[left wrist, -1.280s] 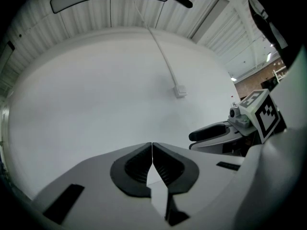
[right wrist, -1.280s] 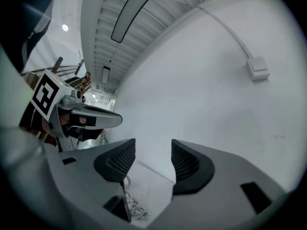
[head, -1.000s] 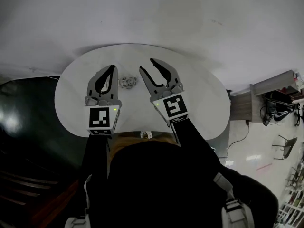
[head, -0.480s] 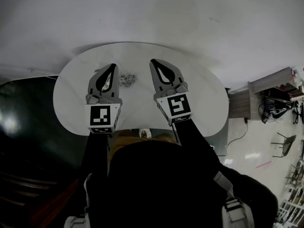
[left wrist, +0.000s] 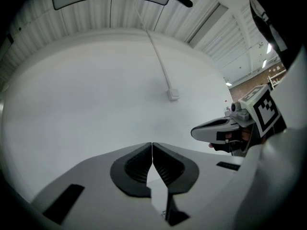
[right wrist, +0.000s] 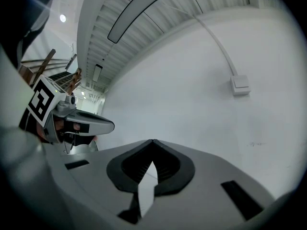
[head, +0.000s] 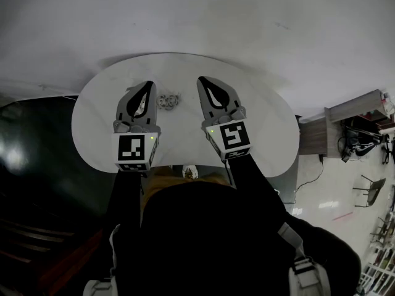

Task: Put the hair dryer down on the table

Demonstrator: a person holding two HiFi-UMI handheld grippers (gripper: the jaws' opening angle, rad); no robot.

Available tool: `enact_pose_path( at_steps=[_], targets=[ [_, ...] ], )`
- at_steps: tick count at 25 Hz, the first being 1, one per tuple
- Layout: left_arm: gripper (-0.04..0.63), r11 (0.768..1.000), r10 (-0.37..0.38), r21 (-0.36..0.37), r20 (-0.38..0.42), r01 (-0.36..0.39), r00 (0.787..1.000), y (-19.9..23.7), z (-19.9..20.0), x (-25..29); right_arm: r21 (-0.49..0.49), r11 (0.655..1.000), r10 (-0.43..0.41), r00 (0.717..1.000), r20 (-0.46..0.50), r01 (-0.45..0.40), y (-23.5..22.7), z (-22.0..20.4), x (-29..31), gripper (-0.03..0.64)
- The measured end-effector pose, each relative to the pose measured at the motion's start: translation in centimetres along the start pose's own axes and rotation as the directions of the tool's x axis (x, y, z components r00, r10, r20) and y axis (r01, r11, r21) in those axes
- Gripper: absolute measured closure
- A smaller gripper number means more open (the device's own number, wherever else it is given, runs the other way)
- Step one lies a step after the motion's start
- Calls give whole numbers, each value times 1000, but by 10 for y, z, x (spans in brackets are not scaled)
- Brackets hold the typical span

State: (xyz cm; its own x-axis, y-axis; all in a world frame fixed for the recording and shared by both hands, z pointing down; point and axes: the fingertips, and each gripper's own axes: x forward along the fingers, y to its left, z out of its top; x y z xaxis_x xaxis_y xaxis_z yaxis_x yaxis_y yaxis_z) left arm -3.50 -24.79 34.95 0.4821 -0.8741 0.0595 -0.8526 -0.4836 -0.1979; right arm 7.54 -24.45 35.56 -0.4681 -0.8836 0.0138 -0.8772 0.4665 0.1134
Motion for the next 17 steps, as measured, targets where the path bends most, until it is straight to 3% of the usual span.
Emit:
enact_pose_path(
  at_steps=[17],
  targets=[
    [578, 1000, 16, -9, 5, -16, 1000, 9, 1, 1, 3, 1000, 11, 1000, -8, -11, 4, -5, 8, 591]
  ],
)
